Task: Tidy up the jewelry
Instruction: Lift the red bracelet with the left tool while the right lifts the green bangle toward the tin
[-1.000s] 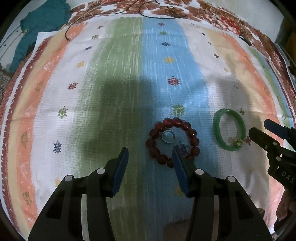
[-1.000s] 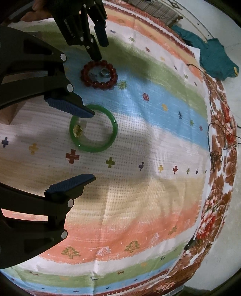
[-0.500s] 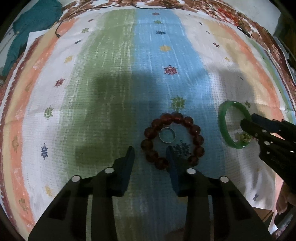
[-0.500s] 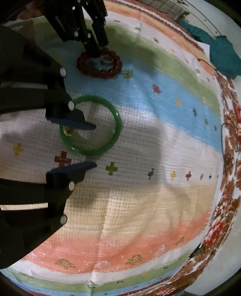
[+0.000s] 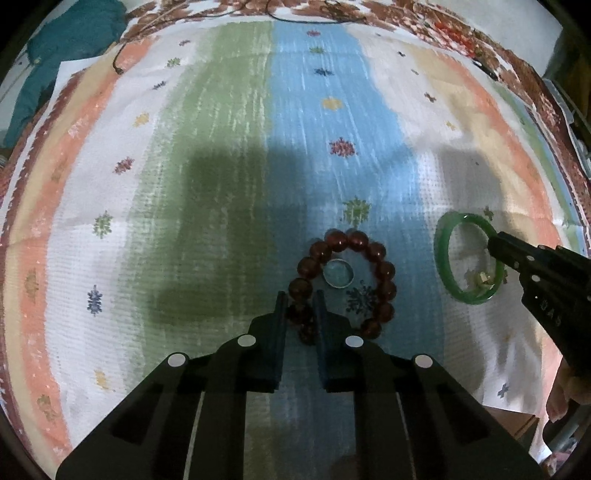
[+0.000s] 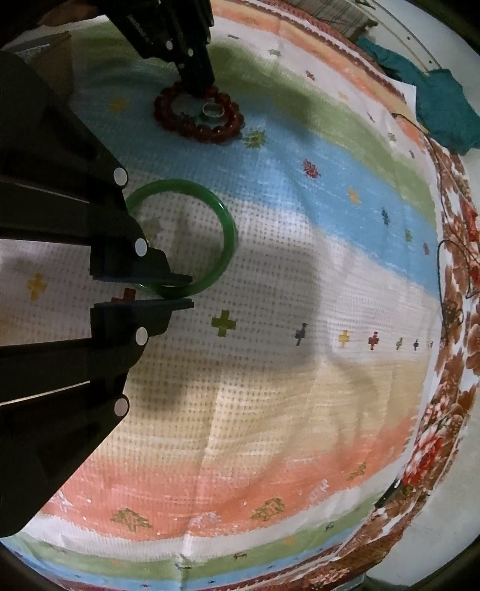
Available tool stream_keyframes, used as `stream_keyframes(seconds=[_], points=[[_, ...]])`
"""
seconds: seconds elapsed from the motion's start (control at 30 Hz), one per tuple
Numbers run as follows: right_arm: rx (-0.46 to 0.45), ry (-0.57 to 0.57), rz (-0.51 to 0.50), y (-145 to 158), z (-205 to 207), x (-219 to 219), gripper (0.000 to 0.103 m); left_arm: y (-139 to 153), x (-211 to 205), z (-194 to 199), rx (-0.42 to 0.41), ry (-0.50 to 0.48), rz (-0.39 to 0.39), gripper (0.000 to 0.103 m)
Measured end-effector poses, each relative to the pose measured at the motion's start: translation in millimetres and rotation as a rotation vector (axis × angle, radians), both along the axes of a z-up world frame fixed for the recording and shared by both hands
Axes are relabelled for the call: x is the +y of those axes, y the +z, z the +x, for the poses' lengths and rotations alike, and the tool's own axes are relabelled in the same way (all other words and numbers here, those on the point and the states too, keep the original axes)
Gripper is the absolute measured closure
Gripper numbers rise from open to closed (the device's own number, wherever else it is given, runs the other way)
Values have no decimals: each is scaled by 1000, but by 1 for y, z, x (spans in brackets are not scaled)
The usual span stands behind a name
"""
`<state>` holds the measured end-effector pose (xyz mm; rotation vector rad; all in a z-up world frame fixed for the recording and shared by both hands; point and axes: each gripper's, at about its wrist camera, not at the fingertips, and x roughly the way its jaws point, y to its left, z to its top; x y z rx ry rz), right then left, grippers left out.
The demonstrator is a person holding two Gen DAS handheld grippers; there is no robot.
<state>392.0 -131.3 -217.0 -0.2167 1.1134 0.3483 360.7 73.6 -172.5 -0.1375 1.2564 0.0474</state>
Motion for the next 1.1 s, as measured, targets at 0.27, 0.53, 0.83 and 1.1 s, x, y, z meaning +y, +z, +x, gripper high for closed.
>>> stream_keyframes(seconds=[0.27,0.53,0.83,1.1], points=[[-34,7,-4,15,-10,-3,95,21,-5,-4,-31,-6,4,90],[-63,9,0,29,-22,-10,95,42,-19,-9,-73,-36,8,90],[-74,25,-8,36,-39,-14,95,67,-26,-18,-129,-47,20,90],[-113,26,13,57,-56,-13,95,86,-29,-35,-159,-43,42,90]])
